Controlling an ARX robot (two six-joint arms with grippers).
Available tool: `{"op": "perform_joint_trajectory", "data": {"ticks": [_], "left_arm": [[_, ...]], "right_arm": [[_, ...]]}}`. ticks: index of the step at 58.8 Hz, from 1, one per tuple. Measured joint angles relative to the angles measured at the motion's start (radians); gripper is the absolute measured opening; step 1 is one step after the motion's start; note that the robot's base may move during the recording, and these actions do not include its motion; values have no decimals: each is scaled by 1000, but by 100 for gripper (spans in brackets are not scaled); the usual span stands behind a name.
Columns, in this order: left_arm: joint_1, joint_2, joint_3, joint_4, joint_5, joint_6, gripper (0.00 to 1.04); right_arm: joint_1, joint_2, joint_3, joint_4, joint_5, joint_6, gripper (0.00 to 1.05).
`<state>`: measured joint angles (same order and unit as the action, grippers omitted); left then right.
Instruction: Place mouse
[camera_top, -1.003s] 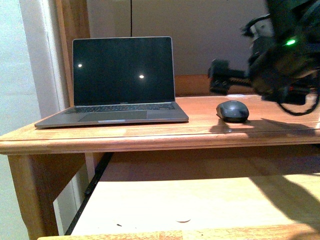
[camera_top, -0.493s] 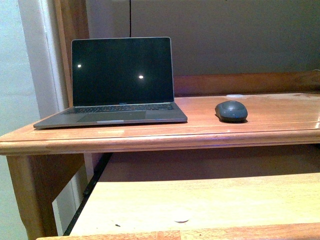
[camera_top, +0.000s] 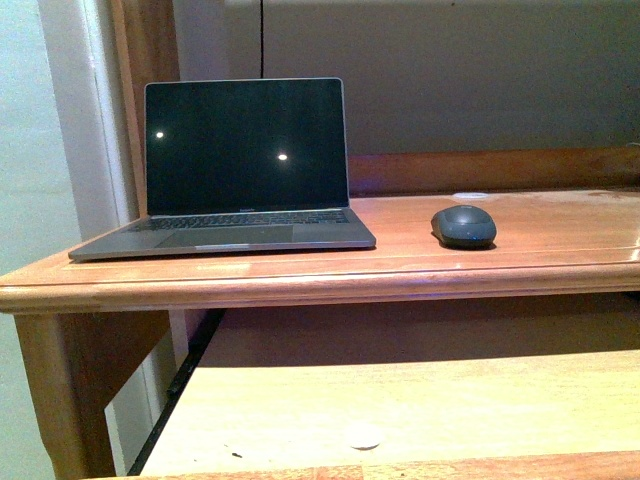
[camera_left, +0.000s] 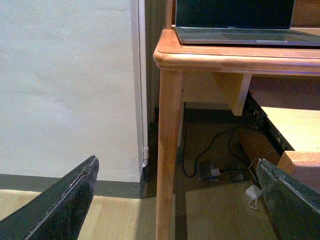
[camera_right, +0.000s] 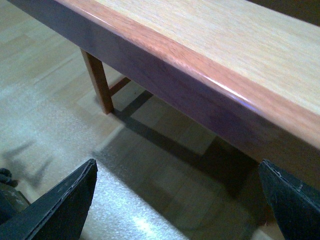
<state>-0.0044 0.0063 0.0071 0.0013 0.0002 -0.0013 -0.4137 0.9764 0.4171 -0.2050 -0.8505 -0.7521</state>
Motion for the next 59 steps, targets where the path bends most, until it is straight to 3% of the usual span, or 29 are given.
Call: {"op": "perform_joint_trajectory", "data": {"ticks": [17,29,34,35,36,47,59], "left_arm": [[0,0,0,0,0,0,97],[0,0,0,0,0,0,97],[0,0,0,0,0,0,97],[0,0,0,0,0,0,97],[0,0,0,0,0,0,97],[0,0,0,0,0,0,97],[0,0,0,0,0,0,97]], "right_arm": [[299,187,9,344,238,197,97],[416,325,76,472,346,278,97],[462,431,136,568,455,333,97],[566,720,390,660,826,467,97],[594,767,439,630,923,537,97],[600,751,449,599,936,621,97],[516,491,320,594,908,731,97]]}}
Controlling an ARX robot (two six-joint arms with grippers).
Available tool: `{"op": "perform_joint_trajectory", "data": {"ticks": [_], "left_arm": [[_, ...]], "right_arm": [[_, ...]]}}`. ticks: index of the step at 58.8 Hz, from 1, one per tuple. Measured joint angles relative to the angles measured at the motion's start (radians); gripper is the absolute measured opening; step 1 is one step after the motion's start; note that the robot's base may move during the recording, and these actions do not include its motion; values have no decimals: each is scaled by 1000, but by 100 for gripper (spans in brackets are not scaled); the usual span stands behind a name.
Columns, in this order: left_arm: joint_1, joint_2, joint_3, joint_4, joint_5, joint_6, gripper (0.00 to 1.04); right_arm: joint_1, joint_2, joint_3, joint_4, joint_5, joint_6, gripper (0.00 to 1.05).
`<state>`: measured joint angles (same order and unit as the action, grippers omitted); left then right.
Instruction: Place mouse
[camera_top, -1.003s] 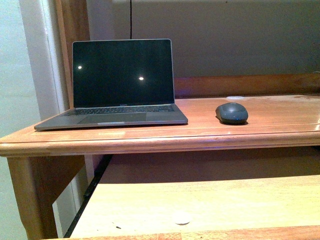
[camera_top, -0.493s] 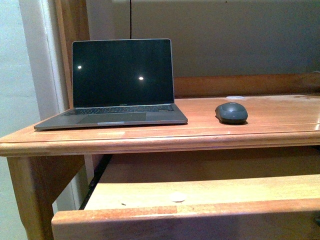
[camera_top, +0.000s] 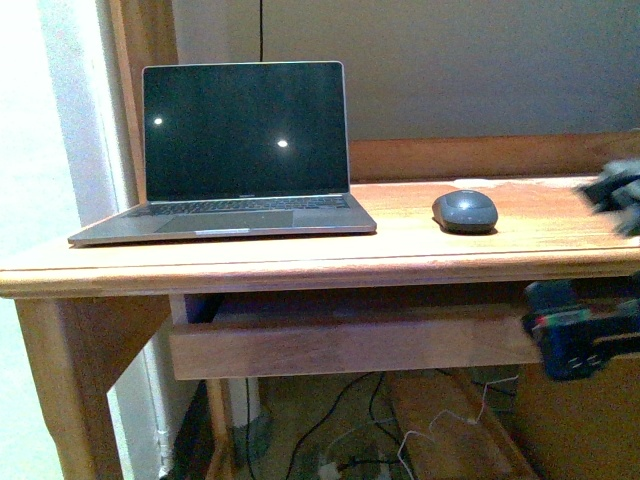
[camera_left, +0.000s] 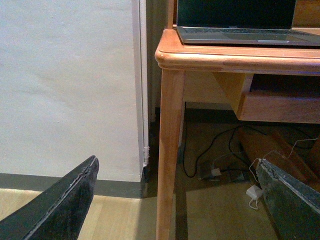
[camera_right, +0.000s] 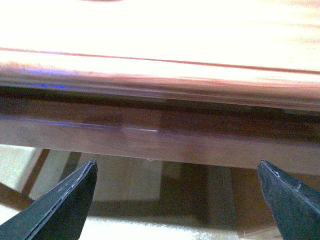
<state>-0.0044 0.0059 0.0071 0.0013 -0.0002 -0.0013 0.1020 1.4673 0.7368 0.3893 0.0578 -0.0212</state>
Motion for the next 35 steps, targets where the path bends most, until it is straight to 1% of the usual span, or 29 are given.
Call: {"op": "perform_joint_trajectory", "data": {"ticks": [5,11,17,20,22,24,27,29,32,35], "left_arm": [[0,0,0,0,0,0,97],[0,0,0,0,0,0,97],[0,0,0,0,0,0,97],[0,0,0,0,0,0,97],[0,0,0,0,0,0,97],[0,0,0,0,0,0,97],[0,0,0,0,0,0,97],[0,0,0,0,0,0,97],[0,0,0,0,0,0,97],[0,0,0,0,0,0,97]], "right_arm": [[-48,-153,-94,-11,-16,43,97],[-117,-350,-211,-84,-33,98,97],[-189,-578,-321,-190,-45,154,97],[-207,-670,-356,-240,-36,166,97],[-219,-782,-398,-303,-39,193,97],[-213,-866,-428,-360,-37,214,97],[-167,-1030,-488,-463,-3,237,97],[-138,-1117,-509,-526,0,271,97],[-99,-1202,-533,-586,19,316,97],[-65,-1259,-557,-614,35,351,97]]}}
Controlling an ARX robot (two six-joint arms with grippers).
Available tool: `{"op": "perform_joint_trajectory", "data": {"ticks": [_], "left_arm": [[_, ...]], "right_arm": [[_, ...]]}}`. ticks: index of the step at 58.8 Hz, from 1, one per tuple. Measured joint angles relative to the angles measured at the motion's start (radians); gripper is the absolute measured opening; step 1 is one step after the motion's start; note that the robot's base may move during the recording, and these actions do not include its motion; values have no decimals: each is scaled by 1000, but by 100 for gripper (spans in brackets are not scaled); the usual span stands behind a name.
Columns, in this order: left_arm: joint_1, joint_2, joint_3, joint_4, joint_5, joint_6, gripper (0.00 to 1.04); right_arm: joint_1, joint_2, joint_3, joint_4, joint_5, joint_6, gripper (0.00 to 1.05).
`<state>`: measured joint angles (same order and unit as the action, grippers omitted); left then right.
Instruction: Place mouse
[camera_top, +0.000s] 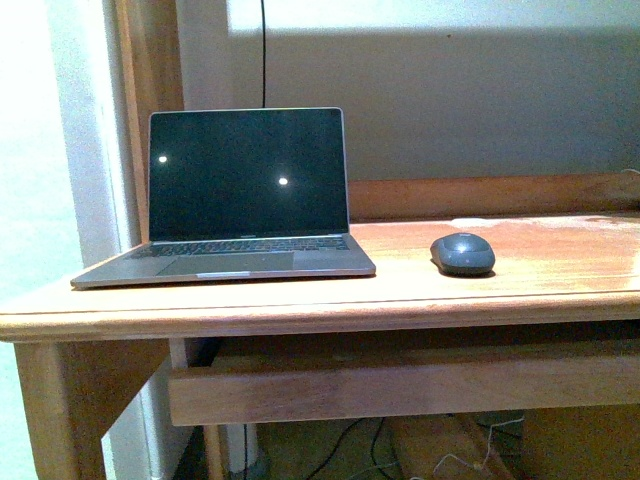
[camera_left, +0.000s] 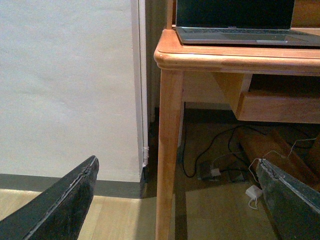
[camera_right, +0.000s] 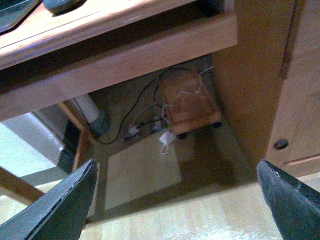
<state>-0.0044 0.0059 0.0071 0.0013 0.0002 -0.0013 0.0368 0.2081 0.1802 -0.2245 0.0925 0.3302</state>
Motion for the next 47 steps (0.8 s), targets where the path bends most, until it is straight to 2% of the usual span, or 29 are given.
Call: {"op": "perform_joint_trajectory", "data": {"ticks": [4,6,8,10,16,24,39,44,47], "left_arm": [[0,0,0,0,0,0,97],[0,0,0,0,0,0,97],[0,0,0,0,0,0,97],[0,0,0,0,0,0,97],[0,0,0,0,0,0,97],[0,0,0,0,-1,0,97],[0,0,0,0,0,0,97],[0,0,0,0,0,0,97],[0,0,0,0,0,0,97]], "right_arm": [[53,-47,-25,12,35,26,97],[56,-67,-40,47,16,14,95],[25,-100,-76,130,-57,-42,89],[-2,-123,-100,175,-80,-104,84],[-30,-161,-126,217,-87,-236,67],[-33,-192,-164,217,-92,-296,44],[-34,-201,-164,223,-93,-320,3],[-34,-201,-164,223,-93,-325,3],[-34,-201,-164,223,-93,-326,11]]}}
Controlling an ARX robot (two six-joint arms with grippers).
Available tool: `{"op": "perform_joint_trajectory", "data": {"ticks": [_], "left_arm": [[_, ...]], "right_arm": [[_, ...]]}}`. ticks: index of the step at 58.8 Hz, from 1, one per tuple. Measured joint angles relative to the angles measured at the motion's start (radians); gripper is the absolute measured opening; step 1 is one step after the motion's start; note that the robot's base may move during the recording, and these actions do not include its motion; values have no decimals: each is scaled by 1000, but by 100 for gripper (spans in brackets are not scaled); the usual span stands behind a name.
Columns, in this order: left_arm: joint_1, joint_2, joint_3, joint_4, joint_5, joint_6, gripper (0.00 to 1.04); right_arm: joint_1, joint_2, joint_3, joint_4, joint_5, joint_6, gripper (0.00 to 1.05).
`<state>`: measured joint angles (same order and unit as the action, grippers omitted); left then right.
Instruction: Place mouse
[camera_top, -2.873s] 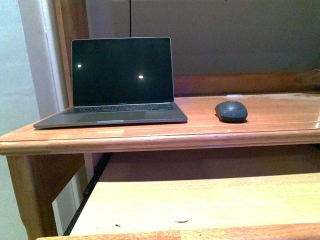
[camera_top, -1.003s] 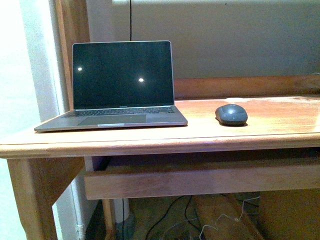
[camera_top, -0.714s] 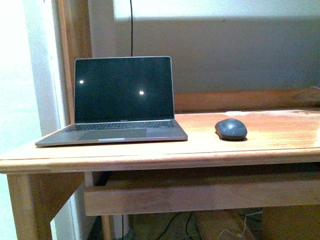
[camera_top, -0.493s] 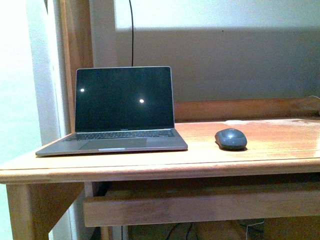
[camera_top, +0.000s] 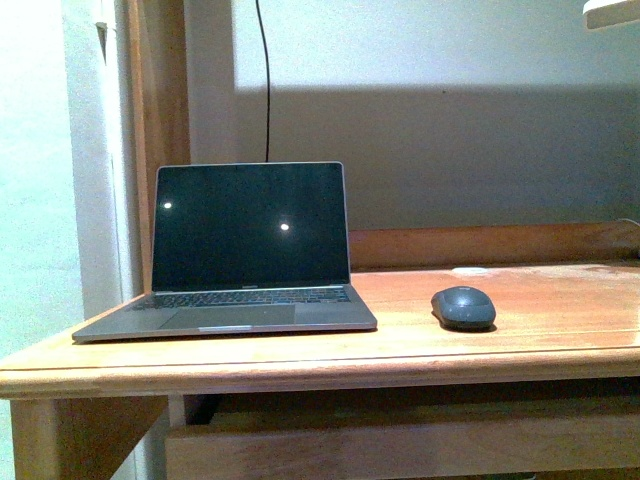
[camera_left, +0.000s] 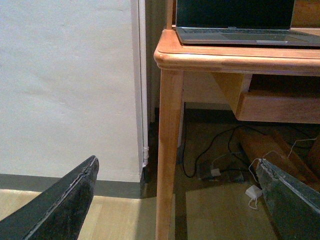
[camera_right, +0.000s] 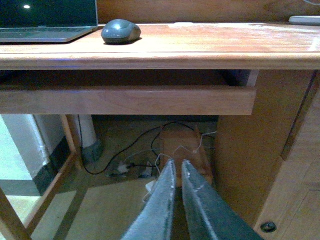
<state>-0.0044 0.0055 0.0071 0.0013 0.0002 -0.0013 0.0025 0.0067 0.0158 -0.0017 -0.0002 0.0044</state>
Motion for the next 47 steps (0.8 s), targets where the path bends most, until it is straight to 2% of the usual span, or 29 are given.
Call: {"op": "perform_joint_trajectory", "data": {"ticks": [31,47], "left_arm": [[0,0,0,0,0,0,97],[0,0,0,0,0,0,97]], "right_arm": [[0,0,0,0,0,0,98],[0,0,0,0,0,0,97]]}}
